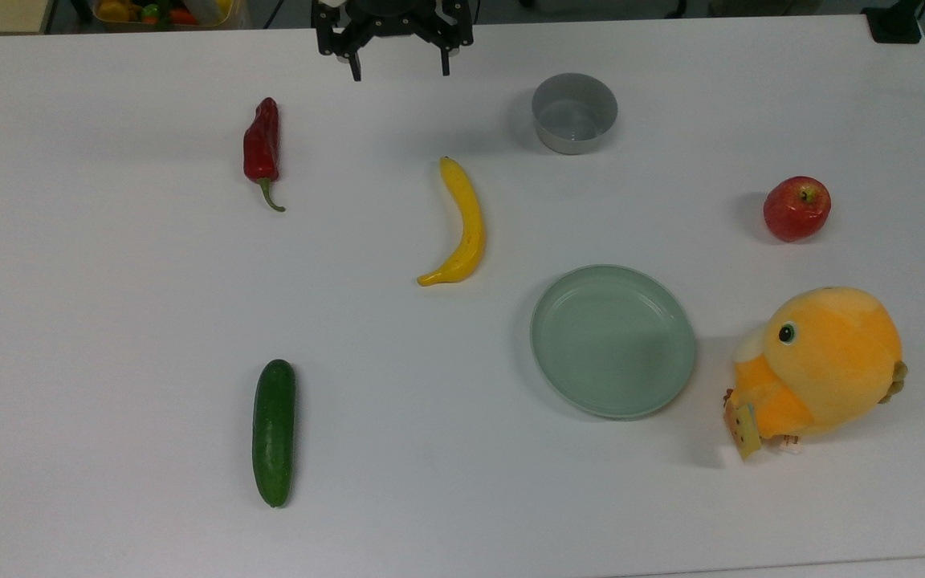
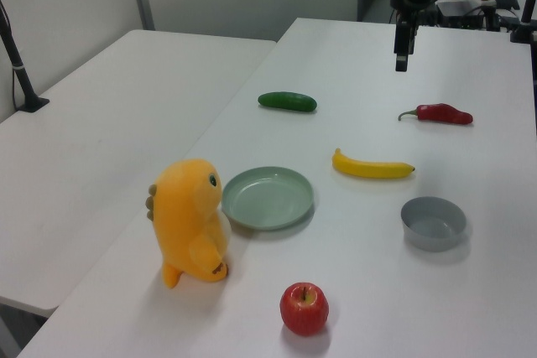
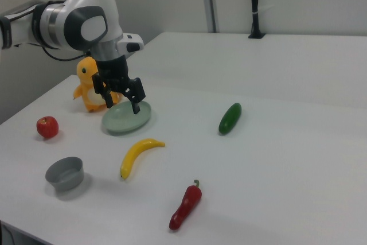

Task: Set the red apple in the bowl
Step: 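Move the open gripper over to the red apple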

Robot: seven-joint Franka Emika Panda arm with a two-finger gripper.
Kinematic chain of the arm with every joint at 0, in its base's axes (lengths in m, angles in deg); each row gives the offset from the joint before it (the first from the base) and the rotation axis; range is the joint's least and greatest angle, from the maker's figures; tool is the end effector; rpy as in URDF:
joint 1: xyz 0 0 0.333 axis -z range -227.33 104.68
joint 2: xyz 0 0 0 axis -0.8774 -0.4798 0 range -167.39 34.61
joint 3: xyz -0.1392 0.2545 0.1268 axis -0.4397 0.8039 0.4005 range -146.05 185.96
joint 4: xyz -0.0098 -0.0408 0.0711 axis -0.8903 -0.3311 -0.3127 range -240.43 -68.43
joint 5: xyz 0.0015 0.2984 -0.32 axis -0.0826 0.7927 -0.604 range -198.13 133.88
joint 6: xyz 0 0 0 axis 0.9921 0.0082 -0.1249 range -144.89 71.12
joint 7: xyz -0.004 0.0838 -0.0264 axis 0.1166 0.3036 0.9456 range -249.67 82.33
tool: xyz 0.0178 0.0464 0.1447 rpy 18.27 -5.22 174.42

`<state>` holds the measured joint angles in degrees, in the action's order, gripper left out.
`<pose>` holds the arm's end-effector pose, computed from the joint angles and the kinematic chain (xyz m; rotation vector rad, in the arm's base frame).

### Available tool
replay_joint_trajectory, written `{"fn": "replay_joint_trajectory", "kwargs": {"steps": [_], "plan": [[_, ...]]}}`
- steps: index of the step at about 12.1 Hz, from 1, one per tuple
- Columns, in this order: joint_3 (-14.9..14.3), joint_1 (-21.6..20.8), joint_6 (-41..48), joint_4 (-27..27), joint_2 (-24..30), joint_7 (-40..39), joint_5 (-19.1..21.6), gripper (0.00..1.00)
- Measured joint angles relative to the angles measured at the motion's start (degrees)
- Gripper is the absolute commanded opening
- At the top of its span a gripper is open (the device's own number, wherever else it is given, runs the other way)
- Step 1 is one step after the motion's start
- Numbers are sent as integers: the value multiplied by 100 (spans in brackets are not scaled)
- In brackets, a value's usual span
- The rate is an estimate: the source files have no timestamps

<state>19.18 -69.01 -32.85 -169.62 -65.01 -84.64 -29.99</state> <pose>0.5927 0.0766 0.4748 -3.0993 -0.2001 0.0257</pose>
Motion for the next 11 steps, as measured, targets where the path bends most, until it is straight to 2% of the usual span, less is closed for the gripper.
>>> {"fn": "replay_joint_trajectory", "kwargs": {"steps": [8, 11], "plan": [[99, 9, 0, 2, -99, 15, 0, 100], [304, -153, -426, 65, -339, 53, 5, 100]]}}
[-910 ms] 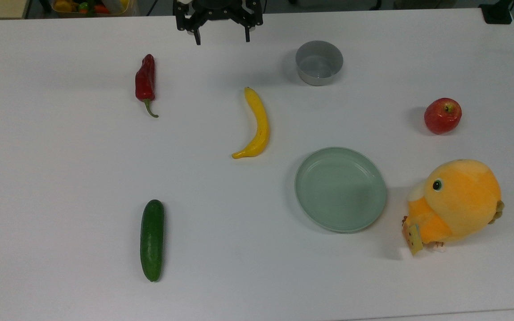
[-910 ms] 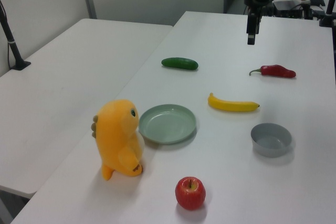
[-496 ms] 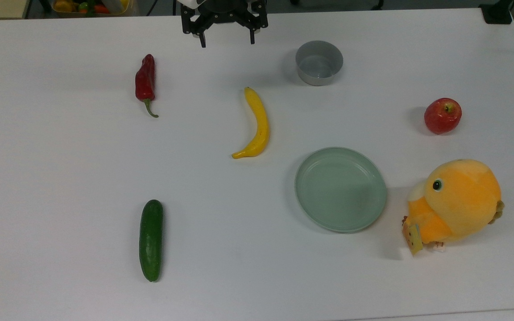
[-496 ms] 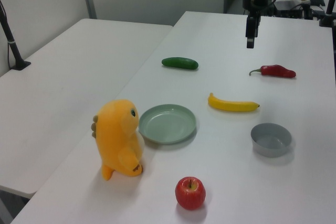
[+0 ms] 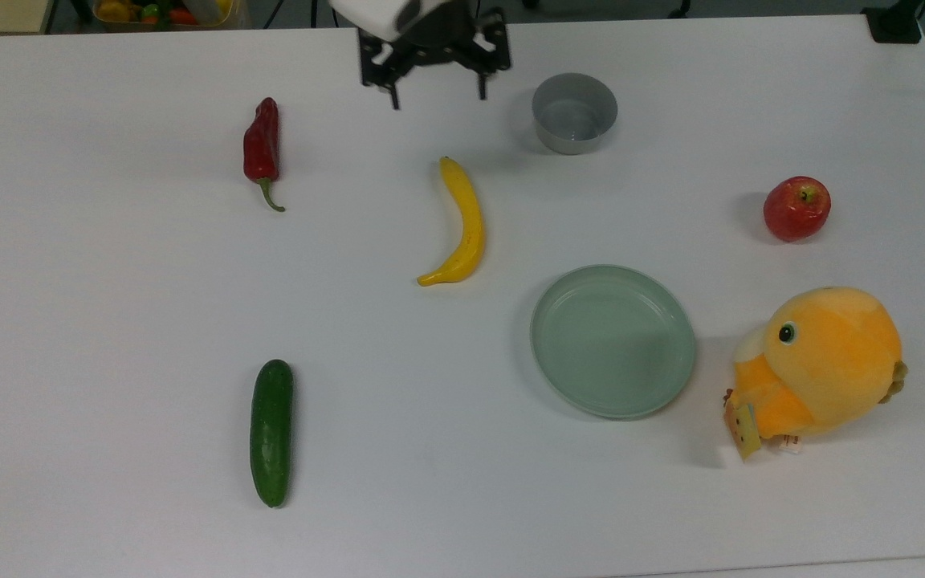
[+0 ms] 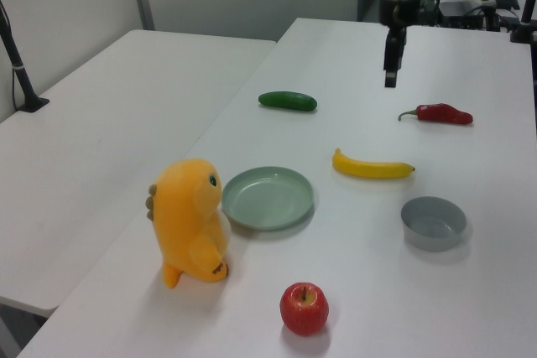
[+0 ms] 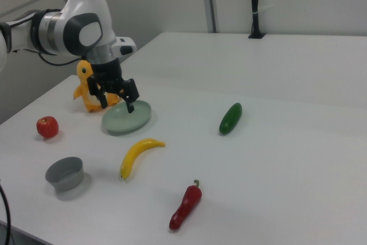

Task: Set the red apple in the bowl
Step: 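Move the open gripper over to the red apple, then lower the gripper around the red apple and close it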

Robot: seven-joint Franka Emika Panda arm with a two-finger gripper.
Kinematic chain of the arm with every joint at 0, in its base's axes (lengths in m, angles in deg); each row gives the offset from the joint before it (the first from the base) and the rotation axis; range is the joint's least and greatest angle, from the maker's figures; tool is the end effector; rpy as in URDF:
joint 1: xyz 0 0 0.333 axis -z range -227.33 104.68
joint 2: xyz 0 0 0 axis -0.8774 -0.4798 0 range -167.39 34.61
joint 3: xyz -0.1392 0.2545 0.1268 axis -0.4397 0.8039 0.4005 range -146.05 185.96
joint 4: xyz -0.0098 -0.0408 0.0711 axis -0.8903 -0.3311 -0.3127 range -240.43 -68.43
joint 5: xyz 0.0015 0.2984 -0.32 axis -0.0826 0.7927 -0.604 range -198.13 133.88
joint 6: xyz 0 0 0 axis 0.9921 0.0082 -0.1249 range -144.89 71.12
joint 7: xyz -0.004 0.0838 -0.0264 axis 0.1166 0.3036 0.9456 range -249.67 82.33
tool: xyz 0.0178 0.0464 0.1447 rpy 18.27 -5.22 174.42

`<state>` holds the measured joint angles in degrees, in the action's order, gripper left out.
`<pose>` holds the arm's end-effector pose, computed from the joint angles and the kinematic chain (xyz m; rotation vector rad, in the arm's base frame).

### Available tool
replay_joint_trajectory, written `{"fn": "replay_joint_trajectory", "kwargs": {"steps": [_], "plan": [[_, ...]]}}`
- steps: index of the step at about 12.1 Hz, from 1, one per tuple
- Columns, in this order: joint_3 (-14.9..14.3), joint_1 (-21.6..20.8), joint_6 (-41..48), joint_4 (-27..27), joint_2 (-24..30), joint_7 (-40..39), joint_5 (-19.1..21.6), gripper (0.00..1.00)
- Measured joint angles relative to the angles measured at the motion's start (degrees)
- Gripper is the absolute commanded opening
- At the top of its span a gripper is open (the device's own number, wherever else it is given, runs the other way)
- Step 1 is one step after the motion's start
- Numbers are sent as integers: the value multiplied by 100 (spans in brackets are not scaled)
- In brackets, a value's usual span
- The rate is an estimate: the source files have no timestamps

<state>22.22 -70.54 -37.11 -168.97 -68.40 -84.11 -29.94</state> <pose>0.6056 0.1275 0.4513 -3.0877 -0.3050 -0.0127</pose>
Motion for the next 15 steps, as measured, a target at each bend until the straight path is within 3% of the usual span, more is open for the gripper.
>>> {"fn": "replay_joint_trajectory", "kwargs": {"steps": [3, 7, 12, 15], "plan": [[321, -524, -647, 178, -408, 599, -2, 100], [390, -1391, -1114, 1041, -1252, 1321, -18, 100], [398, -2512, -2017, 1624, -2321, 1709, -583, 100], [396, -2891, -2254, 1947, -2847, 1773, -839, 100]]}}
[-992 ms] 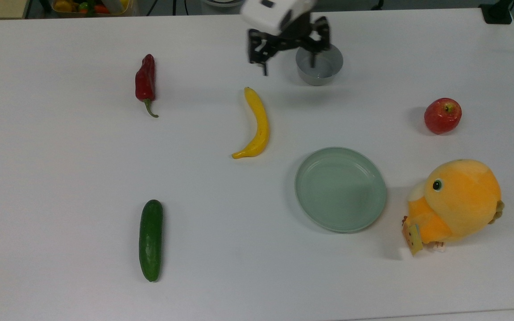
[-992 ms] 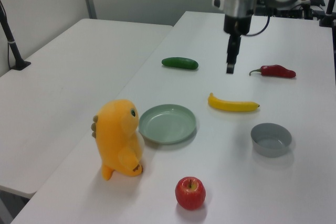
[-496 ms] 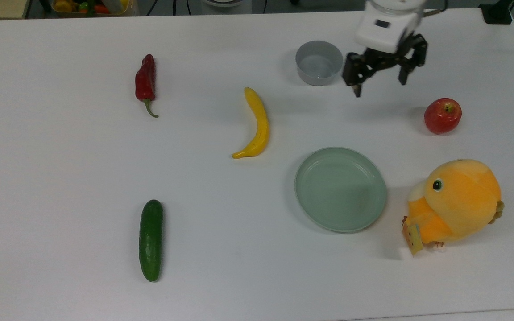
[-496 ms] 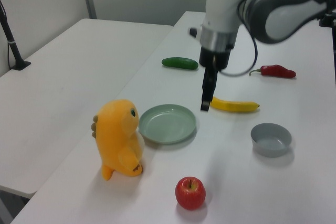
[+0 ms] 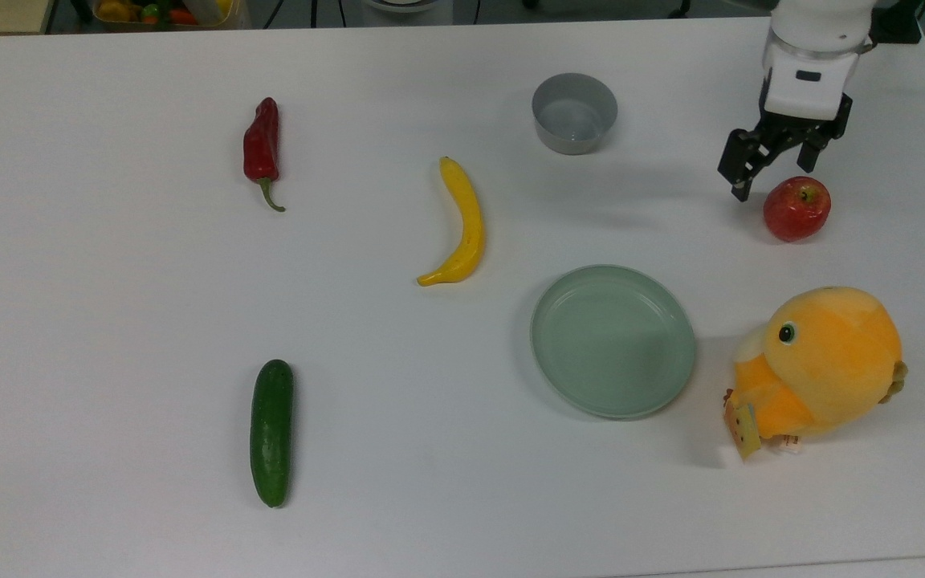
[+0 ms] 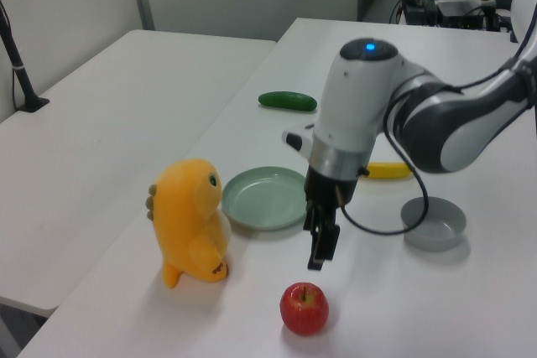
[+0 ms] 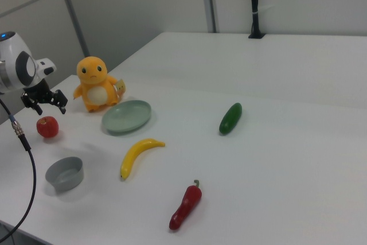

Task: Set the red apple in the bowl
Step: 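Lower the gripper around the red apple and close it, then lift the red apple and carry it over the grey bowl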

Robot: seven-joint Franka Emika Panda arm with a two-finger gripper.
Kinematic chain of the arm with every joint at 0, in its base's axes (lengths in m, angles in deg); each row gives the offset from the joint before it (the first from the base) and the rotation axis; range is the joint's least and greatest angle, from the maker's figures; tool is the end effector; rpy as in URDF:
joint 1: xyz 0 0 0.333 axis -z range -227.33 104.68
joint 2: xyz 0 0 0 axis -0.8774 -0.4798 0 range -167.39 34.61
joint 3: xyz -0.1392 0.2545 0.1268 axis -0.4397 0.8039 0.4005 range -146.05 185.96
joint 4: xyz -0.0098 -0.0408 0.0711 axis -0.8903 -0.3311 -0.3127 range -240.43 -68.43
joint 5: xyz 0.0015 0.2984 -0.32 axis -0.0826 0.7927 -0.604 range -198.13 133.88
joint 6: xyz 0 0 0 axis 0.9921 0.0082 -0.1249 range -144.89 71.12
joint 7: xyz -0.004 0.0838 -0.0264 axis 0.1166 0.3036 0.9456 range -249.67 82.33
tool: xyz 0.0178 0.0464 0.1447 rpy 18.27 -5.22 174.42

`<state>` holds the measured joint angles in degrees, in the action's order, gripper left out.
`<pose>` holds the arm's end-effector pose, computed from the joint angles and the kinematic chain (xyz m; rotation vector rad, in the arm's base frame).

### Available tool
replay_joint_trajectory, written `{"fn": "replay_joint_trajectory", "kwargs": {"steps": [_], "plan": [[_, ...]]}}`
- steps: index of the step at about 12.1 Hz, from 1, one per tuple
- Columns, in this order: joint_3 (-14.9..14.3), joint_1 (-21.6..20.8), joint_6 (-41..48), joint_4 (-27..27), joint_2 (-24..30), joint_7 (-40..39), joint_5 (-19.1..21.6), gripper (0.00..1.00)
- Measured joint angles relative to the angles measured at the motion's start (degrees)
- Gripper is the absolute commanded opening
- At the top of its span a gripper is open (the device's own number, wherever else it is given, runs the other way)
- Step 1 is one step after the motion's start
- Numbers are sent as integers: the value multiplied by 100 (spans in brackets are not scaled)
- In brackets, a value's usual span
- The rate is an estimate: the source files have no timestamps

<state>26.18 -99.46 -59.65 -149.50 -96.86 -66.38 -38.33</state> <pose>0.5687 0.5310 0.3284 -2.9272 -0.7621 -0.3590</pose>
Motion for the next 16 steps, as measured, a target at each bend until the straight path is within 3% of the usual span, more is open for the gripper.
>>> {"fn": "replay_joint_trajectory", "kwargs": {"steps": [5, 14, 15, 16], "plan": [[12, -226, -465, 403, -633, 21, -348, 100], [176, -268, -477, 577, -817, 64, -547, 99], [215, -268, -477, 577, -880, 74, -638, 26], [260, -268, -477, 578, -935, 88, -736, 0]]}}
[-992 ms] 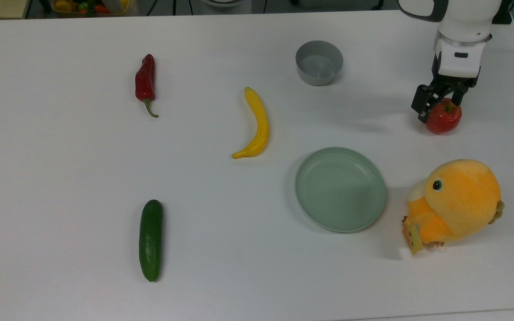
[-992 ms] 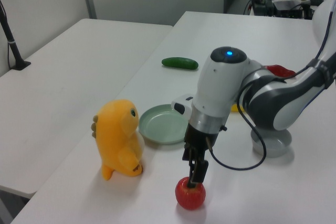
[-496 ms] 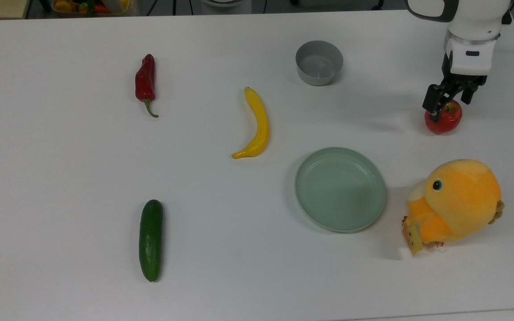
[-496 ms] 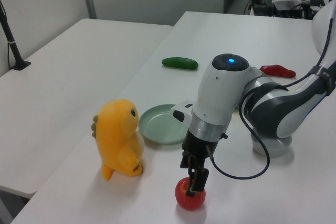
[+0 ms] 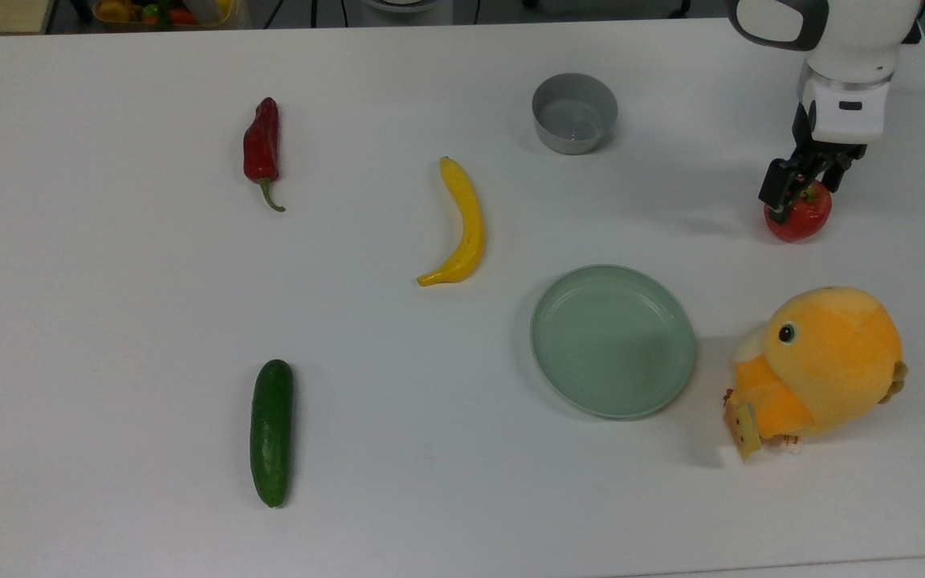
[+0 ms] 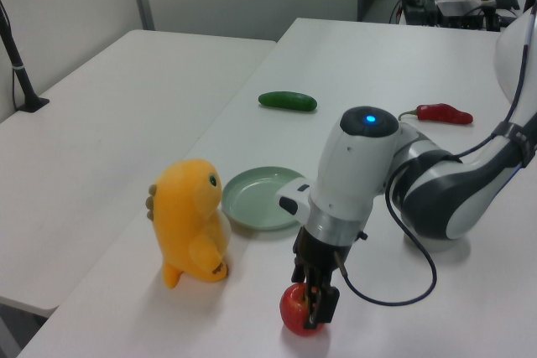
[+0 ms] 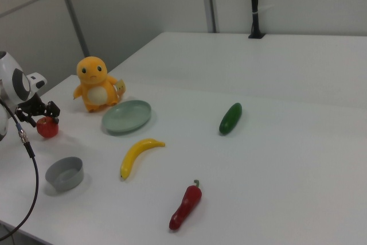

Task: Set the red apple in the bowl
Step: 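Lift the red apple and carry it over the grey bowl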

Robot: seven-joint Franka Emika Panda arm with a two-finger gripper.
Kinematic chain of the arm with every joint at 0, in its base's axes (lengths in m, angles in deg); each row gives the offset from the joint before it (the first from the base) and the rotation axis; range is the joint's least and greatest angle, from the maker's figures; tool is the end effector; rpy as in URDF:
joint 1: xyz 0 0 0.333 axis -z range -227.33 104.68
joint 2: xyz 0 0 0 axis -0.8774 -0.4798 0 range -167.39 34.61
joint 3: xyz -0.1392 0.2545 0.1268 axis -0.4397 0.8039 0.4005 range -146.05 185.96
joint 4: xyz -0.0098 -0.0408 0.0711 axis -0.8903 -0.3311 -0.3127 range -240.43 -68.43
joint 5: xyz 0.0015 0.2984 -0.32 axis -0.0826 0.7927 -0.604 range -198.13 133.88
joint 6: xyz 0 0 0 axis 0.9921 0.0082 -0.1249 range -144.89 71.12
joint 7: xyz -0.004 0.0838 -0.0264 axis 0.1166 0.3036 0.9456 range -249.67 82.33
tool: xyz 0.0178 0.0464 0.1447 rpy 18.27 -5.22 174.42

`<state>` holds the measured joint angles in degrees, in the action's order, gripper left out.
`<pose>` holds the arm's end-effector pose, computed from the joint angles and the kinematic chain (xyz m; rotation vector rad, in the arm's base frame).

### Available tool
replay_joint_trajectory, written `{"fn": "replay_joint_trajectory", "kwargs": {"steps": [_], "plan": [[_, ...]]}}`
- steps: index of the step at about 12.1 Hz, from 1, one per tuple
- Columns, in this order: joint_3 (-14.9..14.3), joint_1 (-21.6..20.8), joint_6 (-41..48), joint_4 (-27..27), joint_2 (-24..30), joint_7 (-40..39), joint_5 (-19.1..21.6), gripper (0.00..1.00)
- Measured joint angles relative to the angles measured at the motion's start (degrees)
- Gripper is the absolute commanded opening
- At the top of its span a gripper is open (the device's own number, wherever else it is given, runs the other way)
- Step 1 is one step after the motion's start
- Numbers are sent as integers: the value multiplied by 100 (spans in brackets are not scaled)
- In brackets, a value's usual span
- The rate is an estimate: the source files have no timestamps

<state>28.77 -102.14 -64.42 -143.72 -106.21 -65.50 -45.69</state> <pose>0.5484 0.5937 0.2673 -2.8811 -0.9592 -0.4368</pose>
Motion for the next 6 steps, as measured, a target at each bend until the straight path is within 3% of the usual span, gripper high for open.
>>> {"fn": "replay_joint_trajectory", "kwargs": {"steps": [6], "plan": [[33, 37, 0, 90, -21, 190, -199, 3]]}}
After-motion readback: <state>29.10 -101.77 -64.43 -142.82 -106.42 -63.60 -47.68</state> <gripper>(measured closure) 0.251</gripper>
